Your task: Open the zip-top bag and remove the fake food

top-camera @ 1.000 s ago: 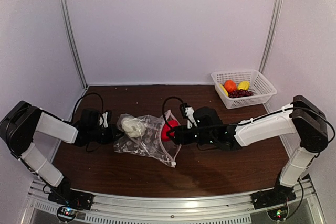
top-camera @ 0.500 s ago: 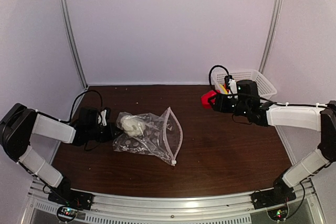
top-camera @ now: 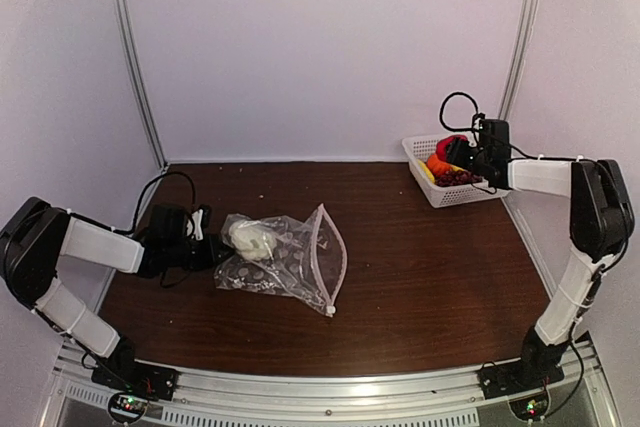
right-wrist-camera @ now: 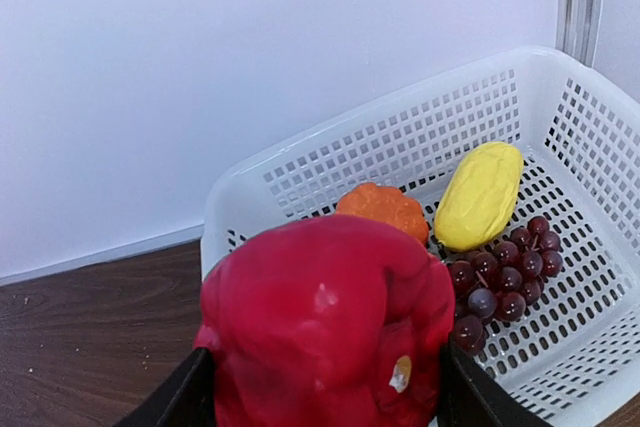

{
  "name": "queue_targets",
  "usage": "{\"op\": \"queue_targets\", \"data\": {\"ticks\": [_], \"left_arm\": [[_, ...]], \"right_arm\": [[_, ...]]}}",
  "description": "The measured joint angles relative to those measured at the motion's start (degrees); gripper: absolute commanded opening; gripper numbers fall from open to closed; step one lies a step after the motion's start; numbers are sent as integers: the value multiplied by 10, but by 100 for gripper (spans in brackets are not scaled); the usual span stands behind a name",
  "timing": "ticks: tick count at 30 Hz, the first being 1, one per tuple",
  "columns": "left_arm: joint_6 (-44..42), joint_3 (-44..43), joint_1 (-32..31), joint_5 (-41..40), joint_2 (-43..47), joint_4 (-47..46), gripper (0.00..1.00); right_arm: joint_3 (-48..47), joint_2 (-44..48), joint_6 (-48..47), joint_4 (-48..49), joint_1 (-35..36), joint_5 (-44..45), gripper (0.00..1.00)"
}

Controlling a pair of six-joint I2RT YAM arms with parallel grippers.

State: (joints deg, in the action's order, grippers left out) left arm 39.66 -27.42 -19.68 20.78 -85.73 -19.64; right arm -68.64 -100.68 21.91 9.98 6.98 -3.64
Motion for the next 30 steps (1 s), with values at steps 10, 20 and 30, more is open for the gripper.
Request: {"op": "queue_targets", "data": {"ticks": [10, 20, 30], "left_arm": [[0, 0, 0, 0, 0, 0, 0], [-4, 0, 0, 0, -1, 1, 0], [-18, 0, 0, -1, 15, 14, 0]], "right_arm": [[-72, -62, -27, -44, -32, 64, 57], [-110, -106, -52, -74, -90, 134, 75], [-149, -137, -61, -109, -102, 152, 91]]}}
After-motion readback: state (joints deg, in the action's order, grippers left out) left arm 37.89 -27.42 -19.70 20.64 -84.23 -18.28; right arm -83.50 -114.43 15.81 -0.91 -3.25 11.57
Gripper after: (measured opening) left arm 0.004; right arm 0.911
